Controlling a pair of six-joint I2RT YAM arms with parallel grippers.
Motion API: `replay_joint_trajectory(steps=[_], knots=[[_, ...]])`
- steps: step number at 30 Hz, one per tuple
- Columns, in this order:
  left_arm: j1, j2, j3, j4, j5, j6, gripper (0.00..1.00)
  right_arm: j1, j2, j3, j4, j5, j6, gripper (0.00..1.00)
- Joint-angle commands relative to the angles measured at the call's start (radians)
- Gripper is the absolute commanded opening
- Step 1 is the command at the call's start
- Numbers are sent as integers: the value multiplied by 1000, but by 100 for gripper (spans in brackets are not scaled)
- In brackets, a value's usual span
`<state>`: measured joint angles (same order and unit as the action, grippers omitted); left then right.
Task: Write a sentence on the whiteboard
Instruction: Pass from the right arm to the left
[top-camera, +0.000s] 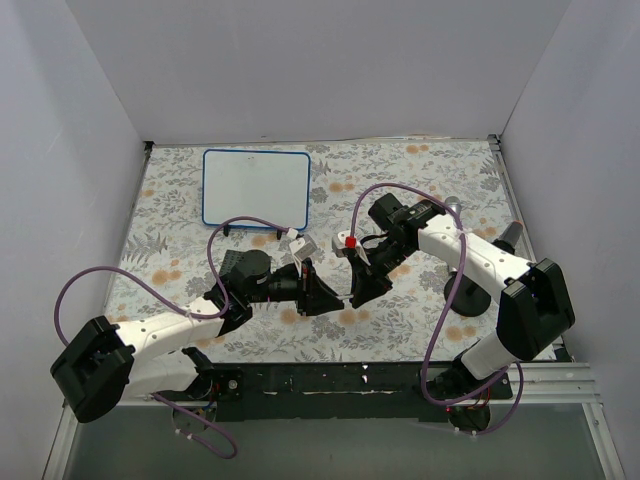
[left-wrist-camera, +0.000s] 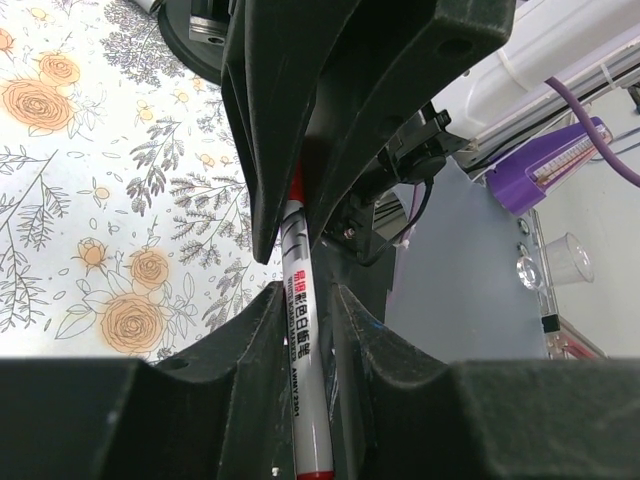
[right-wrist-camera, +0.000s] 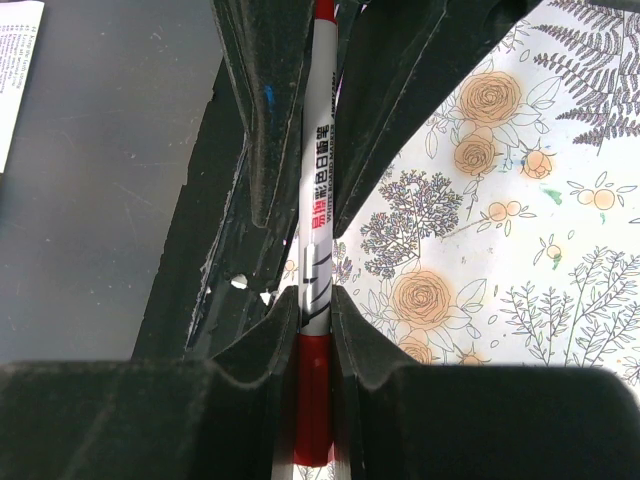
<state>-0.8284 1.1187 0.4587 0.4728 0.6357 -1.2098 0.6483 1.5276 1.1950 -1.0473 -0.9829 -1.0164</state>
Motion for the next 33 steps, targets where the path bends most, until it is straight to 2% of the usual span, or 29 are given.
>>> replay_joint_trajectory(steps=[1,27,33], knots=[[-2,0,29,-11,-4,23,23,2,-1,-3,1,-26,6,1],[-2,-10,23,20,-19,1,23,2,-7,-11,6,-30,9,1],[-2,-45,-47,136,-77,-60,25,1,-7,0,9,-59,19,1]])
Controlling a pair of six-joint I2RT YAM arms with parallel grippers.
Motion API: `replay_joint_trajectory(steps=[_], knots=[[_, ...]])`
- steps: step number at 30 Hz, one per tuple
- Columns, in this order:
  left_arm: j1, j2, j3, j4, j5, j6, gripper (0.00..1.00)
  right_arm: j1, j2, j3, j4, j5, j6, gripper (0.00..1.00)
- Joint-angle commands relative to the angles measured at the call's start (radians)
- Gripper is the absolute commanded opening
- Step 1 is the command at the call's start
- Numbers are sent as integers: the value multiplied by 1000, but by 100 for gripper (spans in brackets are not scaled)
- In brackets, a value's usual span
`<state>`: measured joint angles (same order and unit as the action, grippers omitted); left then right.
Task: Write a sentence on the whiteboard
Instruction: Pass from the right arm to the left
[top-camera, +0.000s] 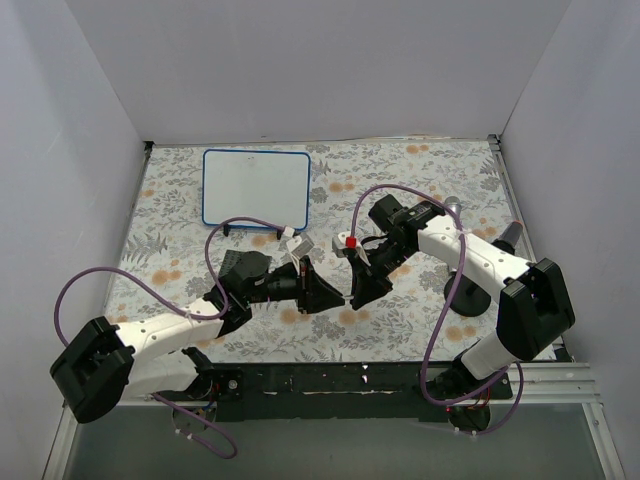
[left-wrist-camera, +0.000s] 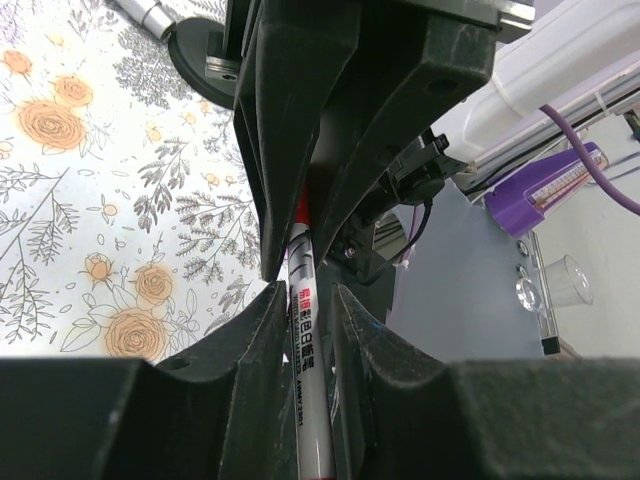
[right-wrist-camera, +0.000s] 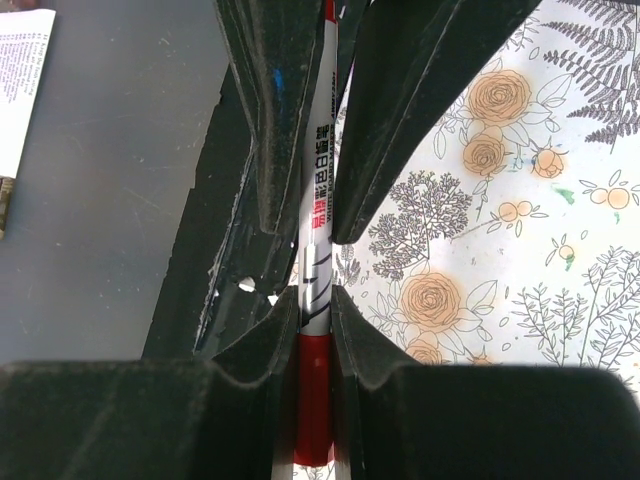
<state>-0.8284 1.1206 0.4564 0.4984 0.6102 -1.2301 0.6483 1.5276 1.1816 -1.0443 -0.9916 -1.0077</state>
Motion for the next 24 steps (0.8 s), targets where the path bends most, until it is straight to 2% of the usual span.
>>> replay_joint_trajectory(steps=[1,13,24], knots=[[-2,-53,-57,132,-61,-66,25,-1,-4,13,6,-53,11,1],[-3,-102,-153,314,-159,-149,25,-30,0,26,15,-130,41,1],[-8,-50,-177,439,-179,-203,25,-36,16,29,32,-166,66,1]])
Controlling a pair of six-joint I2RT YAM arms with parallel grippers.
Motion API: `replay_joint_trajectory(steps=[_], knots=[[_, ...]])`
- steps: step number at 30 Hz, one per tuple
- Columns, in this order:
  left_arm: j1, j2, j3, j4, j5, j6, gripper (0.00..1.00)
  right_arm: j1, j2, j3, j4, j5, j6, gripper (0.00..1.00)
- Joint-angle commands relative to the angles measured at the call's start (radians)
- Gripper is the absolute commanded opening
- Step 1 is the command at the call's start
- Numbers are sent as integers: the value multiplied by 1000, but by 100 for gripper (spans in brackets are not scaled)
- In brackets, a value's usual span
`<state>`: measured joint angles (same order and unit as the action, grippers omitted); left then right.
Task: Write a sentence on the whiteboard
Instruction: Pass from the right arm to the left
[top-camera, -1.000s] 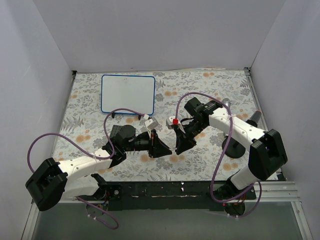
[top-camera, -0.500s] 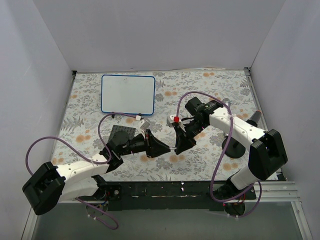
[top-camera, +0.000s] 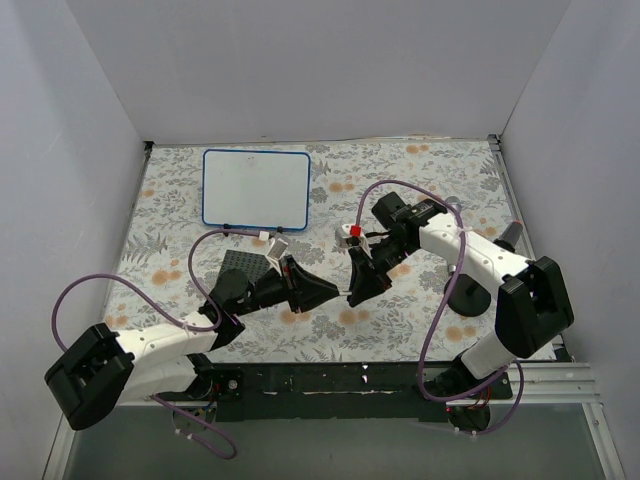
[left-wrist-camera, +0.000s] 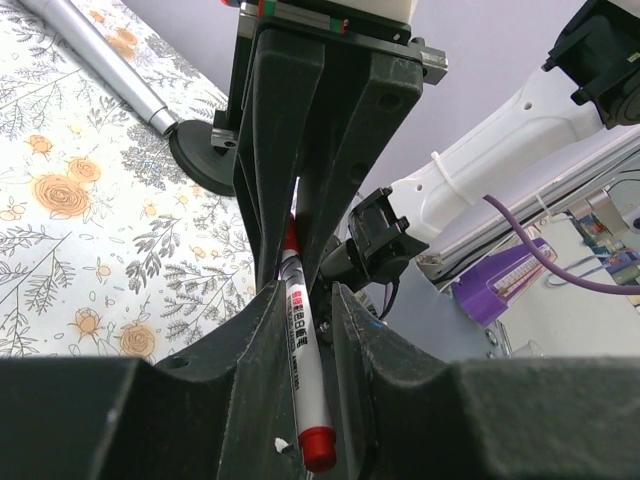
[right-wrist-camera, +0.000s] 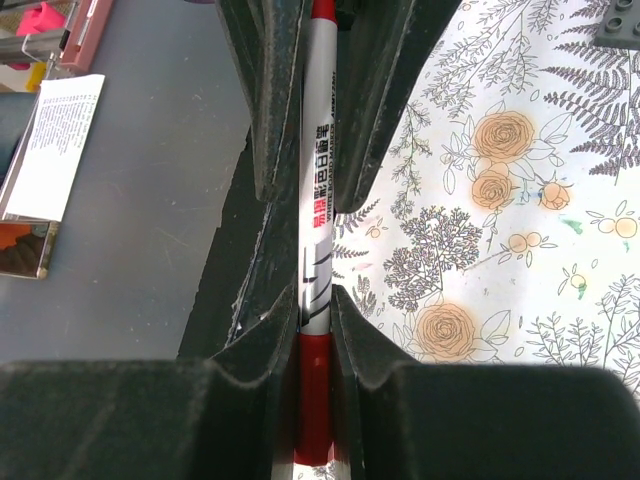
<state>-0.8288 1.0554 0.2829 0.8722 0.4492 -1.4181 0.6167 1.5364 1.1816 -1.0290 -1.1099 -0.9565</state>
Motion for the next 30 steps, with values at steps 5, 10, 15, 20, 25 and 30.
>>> replay_joint_trajectory(steps=[5,10,15,20,25,30], knots=[[-16,37,7,71,-21,-12,24,-12,13,39,20,-56,22,1],[-21,43,7,71,-33,-5,22,-20,14,38,26,-73,32,1],[-29,35,10,62,-58,13,20,-23,16,38,32,-80,38,1],[-41,40,18,51,-86,30,18,-26,19,38,35,-85,42,1],[-50,51,21,59,-96,38,14,-32,19,39,38,-90,45,1],[-56,60,25,60,-99,39,13,-34,22,41,43,-91,48,1]])
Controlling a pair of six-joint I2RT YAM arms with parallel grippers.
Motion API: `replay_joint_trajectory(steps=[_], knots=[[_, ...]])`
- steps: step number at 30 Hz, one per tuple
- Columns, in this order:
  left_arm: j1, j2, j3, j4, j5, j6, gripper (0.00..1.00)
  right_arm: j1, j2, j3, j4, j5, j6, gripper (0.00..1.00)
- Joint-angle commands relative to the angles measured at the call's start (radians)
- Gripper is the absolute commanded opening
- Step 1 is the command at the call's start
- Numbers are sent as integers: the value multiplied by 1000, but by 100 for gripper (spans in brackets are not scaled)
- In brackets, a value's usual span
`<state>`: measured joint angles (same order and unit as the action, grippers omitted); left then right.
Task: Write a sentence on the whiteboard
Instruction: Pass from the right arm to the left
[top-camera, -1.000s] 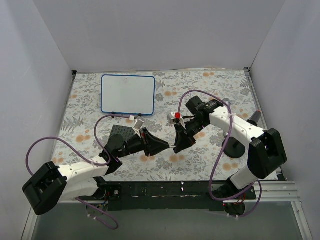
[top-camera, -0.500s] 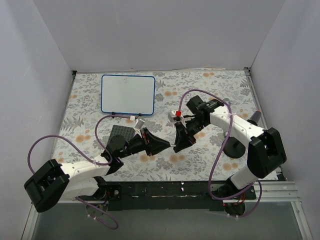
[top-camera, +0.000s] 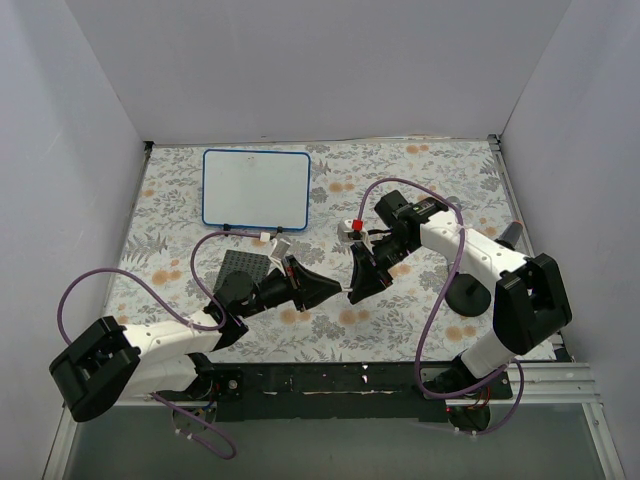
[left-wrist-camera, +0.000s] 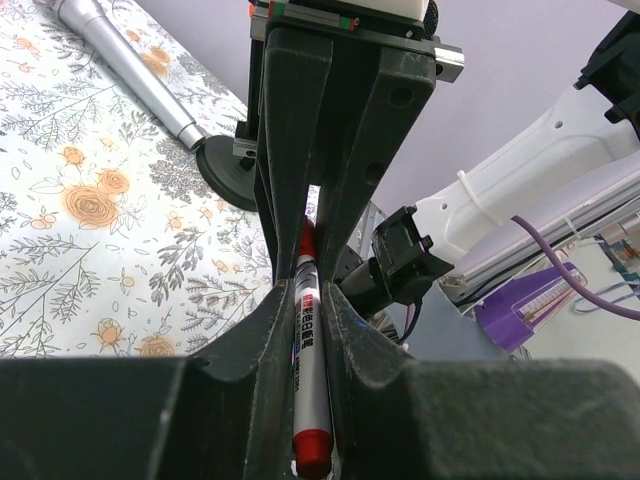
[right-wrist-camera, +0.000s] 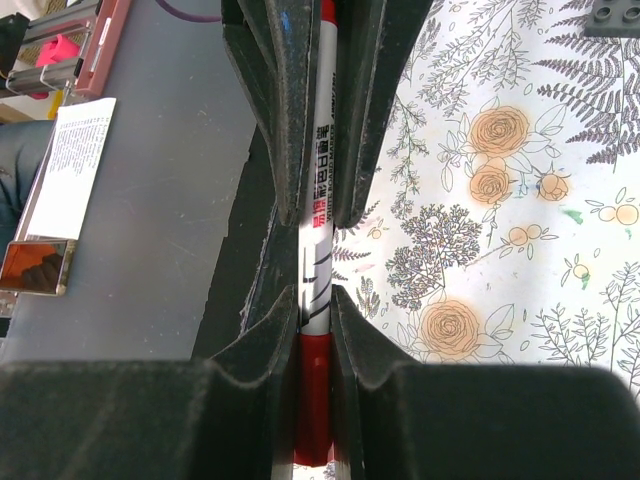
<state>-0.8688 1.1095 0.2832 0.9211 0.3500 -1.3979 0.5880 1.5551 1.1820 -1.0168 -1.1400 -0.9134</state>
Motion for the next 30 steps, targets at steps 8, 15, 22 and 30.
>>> replay_joint_trajectory(steps=[8,15,22,30], knots=[[-21,10,27,18,0,17,20,-8,5,45,32,-69,11,1],[-24,9,11,50,-9,2,24,-11,13,45,40,-75,19,1],[-24,-2,-1,74,-42,-9,24,-11,14,38,47,-76,22,1],[-24,-8,-18,105,-71,-21,23,-13,17,36,52,-78,27,1]])
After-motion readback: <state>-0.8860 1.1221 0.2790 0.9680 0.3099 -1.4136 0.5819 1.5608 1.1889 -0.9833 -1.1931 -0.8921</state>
